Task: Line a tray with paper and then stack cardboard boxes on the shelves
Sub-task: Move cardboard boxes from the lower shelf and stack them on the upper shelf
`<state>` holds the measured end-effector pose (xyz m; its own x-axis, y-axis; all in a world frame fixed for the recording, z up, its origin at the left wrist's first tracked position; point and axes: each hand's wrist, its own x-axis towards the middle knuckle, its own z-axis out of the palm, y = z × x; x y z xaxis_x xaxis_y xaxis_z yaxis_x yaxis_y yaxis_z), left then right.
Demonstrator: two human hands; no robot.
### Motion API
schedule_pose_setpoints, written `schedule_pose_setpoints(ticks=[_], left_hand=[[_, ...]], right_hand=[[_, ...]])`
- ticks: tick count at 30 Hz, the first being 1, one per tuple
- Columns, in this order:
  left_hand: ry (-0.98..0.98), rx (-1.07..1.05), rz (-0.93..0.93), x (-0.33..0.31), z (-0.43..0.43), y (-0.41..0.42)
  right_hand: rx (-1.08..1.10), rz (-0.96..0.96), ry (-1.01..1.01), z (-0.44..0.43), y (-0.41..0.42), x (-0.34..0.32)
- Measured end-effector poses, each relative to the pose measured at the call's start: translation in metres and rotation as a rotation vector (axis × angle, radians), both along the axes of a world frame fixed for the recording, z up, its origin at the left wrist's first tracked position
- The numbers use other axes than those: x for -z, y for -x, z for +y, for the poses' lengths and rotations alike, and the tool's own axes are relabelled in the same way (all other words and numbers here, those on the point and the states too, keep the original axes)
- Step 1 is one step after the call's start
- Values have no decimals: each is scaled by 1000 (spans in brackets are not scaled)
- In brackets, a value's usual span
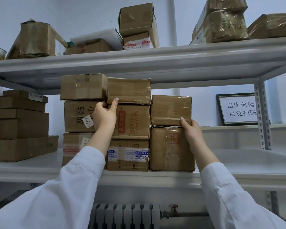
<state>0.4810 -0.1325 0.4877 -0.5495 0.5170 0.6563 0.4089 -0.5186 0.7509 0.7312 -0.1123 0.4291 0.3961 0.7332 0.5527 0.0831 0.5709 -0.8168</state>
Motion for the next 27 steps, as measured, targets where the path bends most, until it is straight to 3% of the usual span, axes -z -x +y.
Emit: schedule_pose_setpoints(ticks=[6,16,23,27], left_hand=[[-85,-23,-17,22,-9,-12],[-353,156,-2,66,-33,-41],[-286,413,-88,115,-47,-62],[-160,552,-232,130,-48,-70]], right_hand=[[36,26,-50,-14,7,12],[59,-44,-35,-42,9,45],[102,-38,31,-66,8,85],[116,-97,84,-77,10,102]])
